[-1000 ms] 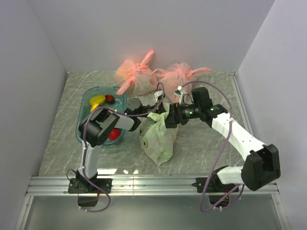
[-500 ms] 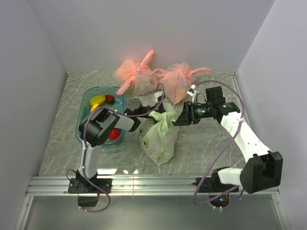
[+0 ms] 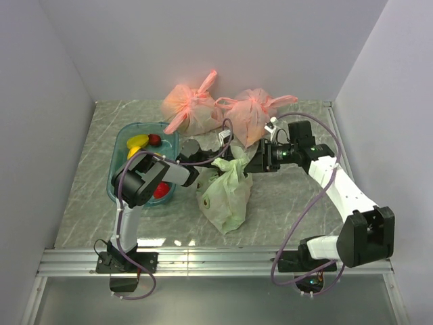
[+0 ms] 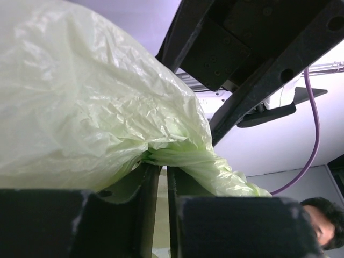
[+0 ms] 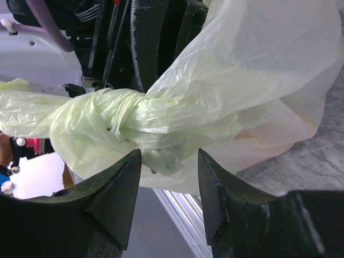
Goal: Place the fake fruits into the plastic bag and tie a complex knot
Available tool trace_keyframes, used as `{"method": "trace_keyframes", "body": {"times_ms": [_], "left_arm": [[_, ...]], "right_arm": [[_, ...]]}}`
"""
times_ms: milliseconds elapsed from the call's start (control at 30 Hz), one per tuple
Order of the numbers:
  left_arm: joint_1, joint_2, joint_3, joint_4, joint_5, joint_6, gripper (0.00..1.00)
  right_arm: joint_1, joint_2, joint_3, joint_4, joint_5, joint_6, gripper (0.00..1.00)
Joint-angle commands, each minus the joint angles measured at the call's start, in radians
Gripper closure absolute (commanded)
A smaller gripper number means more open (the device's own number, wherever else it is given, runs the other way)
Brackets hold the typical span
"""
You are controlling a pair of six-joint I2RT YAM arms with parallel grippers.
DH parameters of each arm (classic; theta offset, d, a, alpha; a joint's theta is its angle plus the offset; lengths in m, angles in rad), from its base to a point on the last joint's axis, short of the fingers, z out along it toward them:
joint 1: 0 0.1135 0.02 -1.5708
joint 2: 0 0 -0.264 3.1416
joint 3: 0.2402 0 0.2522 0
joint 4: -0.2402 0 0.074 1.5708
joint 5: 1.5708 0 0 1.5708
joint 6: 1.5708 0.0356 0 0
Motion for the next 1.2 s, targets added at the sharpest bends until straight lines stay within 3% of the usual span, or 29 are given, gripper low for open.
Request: {"method": "trace_keyframes", "body": {"times_ms": [0, 233, 367, 600, 967, 1100, 1133, 1167], "left_arm": [[-0.006, -0.002, 0.027, 0.526, 0.018, -0.002, 0.82], [-0.006, -0.002, 0.025, 0.537, 0.02, -0.006, 0.78], [-0.006, -0.007, 0.024, 0.539, 0.018, -0.002, 0.76], [-0.006, -0.013, 0.017, 0.54, 0.018, 0.003, 0.75], [0.046, -0.056, -0.042, 0.52, 0.063, 0.041, 0.66], [0.116, -0.216, -0.139, 0.253, 0.123, 0.278, 0.59], [0.136, -0.256, -0.145, -0.006, 0.142, 0.47, 0.57], [0.177, -0.298, -0.142, -0.155, 0.147, 0.594, 0.56]], "right_arm": [[-0.006, 0.012, -0.004, 0.045, -0.018, 0.02, 0.46], [-0.004, 0.045, -0.015, 0.017, -0.027, -0.009, 0.45], [-0.003, 0.046, -0.017, 0.029, -0.043, -0.017, 0.53], [-0.004, 0.034, -0.009, 0.025, -0.05, -0.029, 0.99], [-0.012, -0.018, 0.042, -0.032, -0.024, -0.101, 1.0], [-0.011, -0.014, 0.071, -0.075, -0.029, -0.179, 1.0], [-0.011, -0.012, 0.072, -0.078, -0.035, -0.192, 1.0], [-0.011, -0.009, 0.074, -0.085, -0.041, -0.201, 1.0]]}}
